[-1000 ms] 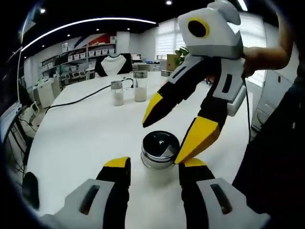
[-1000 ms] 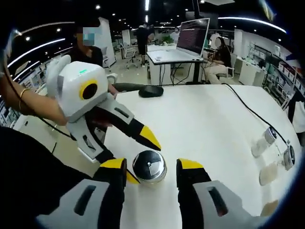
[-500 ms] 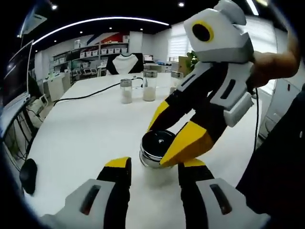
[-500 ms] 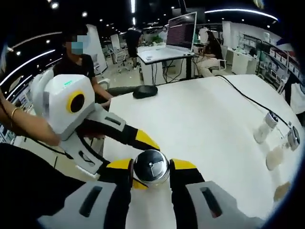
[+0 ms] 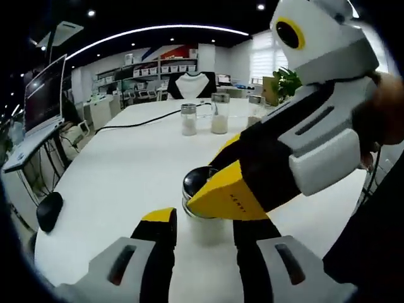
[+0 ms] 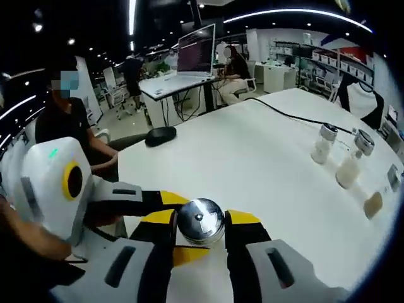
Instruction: Rotate the seasoning bottle until the label or dispensing opening points toward the visible target arrow and the bottle remains upright within the marked orientation range
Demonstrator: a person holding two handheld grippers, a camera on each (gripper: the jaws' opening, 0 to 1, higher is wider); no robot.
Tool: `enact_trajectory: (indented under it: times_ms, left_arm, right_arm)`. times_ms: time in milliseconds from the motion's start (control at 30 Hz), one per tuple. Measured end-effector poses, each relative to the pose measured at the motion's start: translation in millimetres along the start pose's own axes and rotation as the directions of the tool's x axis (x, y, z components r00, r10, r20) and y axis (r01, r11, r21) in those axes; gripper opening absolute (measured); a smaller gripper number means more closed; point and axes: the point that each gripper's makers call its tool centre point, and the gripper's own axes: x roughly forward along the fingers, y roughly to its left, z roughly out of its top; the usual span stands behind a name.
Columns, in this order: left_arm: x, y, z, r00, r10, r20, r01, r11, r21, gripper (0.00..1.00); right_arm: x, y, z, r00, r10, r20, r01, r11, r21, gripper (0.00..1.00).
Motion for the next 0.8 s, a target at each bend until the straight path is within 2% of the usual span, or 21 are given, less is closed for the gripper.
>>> enact_trajectory:
  times_ms: [133, 333, 500, 800]
  left_arm:
    - [2.4, -3.4, 1.8, 1.0, 0.011, 0.014, -0.011, 1.0, 0.002, 0.33]
    - [9.3, -3.1, 0.0, 1.0, 0.02, 0.013, -0.02, 1.0, 0.01, 0.34]
    - [11.1, -3.6, -0.9, 1.0, 0.017, 0.011, -0.017, 1.0, 0.022, 0.34]
    - [12.4, -3.8, 0.4, 0.996, -0.089, 0.004, 0.088, 0.993, 0.075, 0.34]
  right_arm:
    - [-0.7, -1.7, 0.0, 0.999, -0.033, 0.036, 0.032, 0.998, 0.045, 0.28]
    - [-2.1, -3.0, -1.0, 0.996, -0.069, 0.06, 0.064, 0.994, 0.083, 0.28]
    - [-2.5, -3.3, -2.4, 0.996, -0.063, 0.062, 0.061, 0.997, 0.038, 0.28]
    - [-5.1, -3.7, -9.6, 0.999, -0.02, 0.028, 0.02, 1.0, 0.008, 0.28]
